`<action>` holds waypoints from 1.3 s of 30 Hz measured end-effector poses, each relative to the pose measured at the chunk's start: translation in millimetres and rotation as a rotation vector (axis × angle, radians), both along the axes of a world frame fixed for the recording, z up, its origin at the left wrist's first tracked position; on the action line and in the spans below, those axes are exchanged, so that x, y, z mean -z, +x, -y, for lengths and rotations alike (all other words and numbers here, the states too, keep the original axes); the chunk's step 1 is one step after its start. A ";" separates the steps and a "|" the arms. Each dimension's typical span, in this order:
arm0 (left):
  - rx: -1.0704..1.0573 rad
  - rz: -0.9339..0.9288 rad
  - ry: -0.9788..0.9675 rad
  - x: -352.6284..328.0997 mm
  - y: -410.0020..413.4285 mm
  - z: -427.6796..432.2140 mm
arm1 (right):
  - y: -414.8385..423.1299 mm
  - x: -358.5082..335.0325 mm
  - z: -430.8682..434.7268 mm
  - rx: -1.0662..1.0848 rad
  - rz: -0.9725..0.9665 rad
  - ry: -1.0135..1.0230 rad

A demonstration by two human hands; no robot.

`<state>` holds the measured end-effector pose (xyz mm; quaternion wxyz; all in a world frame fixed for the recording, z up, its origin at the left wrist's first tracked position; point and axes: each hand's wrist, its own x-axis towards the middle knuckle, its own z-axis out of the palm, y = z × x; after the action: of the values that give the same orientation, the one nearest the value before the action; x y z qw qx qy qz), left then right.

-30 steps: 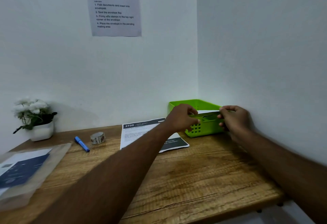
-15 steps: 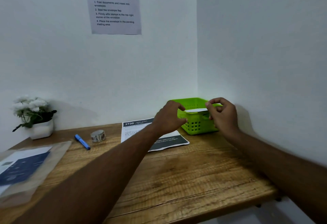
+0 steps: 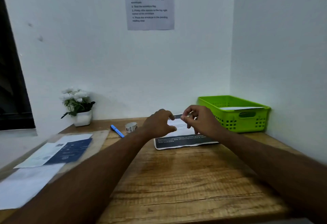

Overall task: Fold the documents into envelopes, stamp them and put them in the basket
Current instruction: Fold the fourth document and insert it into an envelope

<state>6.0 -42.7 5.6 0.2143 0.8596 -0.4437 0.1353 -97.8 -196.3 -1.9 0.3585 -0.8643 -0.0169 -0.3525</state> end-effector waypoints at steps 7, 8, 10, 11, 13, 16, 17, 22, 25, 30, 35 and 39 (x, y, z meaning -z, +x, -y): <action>-0.016 -0.154 0.271 7.3 19.9 -36.0 | 24.7 13.5 -6.4 0.042 -0.229 -0.286; -0.005 -0.167 0.309 7.6 21.4 -37.6 | 26.4 13.2 -6.4 0.038 -0.282 -0.312; 0.022 -0.187 0.352 9.5 22.4 -42.5 | 30.1 13.9 -5.4 0.050 -0.413 -0.380; 0.028 -0.197 0.348 11.4 23.6 -44.2 | 31.9 15.0 -4.5 0.054 -0.478 -0.419; 0.035 -0.199 0.321 15.0 24.8 -47.6 | 33.5 18.4 -3.9 0.032 -0.560 -0.464; 0.059 -0.173 0.342 18.2 22.8 -50.6 | 29.9 23.0 -4.6 0.029 -0.576 -0.481; 0.067 -0.155 0.363 18.1 21.1 -50.6 | 27.8 24.1 -4.4 0.035 -0.571 -0.486; 0.092 -0.093 0.462 18.3 16.5 -51.4 | 22.7 24.7 -5.0 0.047 -0.564 -0.555; 0.120 -0.078 0.501 12.4 13.0 -53.6 | 18.8 22.7 -10.2 0.064 -0.569 -0.648; 0.120 -0.099 0.468 -1.5 10.0 -65.4 | 7.6 16.1 -25.6 0.074 -0.536 -0.793; 0.134 -0.058 0.428 -11.1 6.5 -68.6 | -2.2 12.3 -40.6 0.016 -0.480 -0.894; 0.160 -0.071 0.438 -15.0 8.5 -66.4 | -11.4 1.4 -48.7 -0.048 -0.472 -0.945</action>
<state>14.5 23.7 20.6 0.0480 0.8518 -0.5215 -0.0120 -109.2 -147.6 -3.3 -0.0683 -0.9868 -0.1124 -0.0940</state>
